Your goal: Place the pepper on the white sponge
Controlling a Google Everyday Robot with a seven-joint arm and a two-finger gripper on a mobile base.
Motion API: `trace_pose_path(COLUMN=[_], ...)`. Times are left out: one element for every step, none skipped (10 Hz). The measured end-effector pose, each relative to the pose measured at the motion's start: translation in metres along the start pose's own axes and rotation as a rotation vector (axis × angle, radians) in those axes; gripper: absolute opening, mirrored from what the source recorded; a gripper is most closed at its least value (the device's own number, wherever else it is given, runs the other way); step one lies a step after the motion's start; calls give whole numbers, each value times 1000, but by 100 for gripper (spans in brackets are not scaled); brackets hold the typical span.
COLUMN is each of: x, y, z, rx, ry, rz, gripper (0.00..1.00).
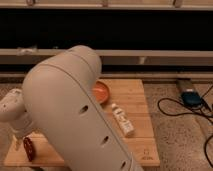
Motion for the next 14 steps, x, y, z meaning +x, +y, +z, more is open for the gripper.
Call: trace_pose_path(x=[-2,-2,-2,-5,-8,-9,-10,-12,-13,-14,-15,-16,-16,-16], y=[0,8,15,16,23,31,33,35,39,41,44,47,51,51], z=[3,12,20,22,22,23,24,25,27,28,31,36,50,54], rx=[11,16,16,22,23,25,26,28,28,27,27,23,14,11], ry=[-2,6,9,5,4,9,11,16,20,23,30,40,75,88], rz=[-1,-7,-17,-25,-43,-61,-68,-76,-84,-89,-95,-99,-103,-104], gripper=[80,80,80,80,80,80,80,80,80,80,80,80,80,80])
